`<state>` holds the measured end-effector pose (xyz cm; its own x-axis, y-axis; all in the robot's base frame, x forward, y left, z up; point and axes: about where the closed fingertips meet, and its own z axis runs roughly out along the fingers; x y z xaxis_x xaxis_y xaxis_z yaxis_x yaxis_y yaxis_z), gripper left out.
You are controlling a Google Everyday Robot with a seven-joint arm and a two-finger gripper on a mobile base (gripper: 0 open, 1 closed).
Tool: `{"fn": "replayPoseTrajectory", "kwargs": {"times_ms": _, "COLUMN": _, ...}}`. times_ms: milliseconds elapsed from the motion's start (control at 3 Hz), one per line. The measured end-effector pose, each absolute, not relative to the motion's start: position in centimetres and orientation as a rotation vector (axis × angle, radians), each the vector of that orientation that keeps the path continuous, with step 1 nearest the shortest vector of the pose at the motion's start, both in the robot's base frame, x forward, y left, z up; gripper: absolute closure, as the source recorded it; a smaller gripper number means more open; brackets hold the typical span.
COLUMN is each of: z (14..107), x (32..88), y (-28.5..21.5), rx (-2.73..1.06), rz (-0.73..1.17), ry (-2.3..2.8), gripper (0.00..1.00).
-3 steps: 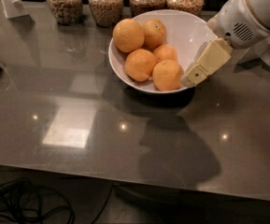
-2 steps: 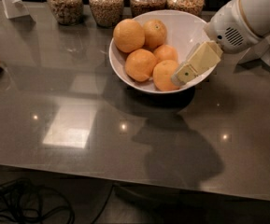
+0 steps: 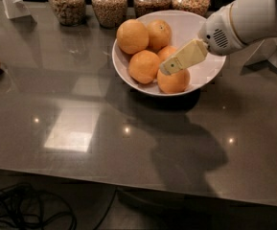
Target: Pick orange from white bowl
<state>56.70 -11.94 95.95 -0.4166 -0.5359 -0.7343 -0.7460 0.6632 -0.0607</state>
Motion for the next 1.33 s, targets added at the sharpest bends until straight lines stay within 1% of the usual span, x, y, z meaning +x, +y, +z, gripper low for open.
{"fn": "replayPoseTrajectory", "kwargs": {"times_ms": 333, "z": 94.2, "x": 57.6, "y": -11.8, "rx": -0.941, "rz": 0.362, "ry": 2.168, "gripper": 0.20}}
{"fn": "replayPoseTrajectory", "kwargs": {"times_ms": 1333, "z": 88.1, "x": 58.1, "y": -11.5, "rx": -0.892, "rz": 0.412, "ry": 2.319, "gripper": 0.25}}
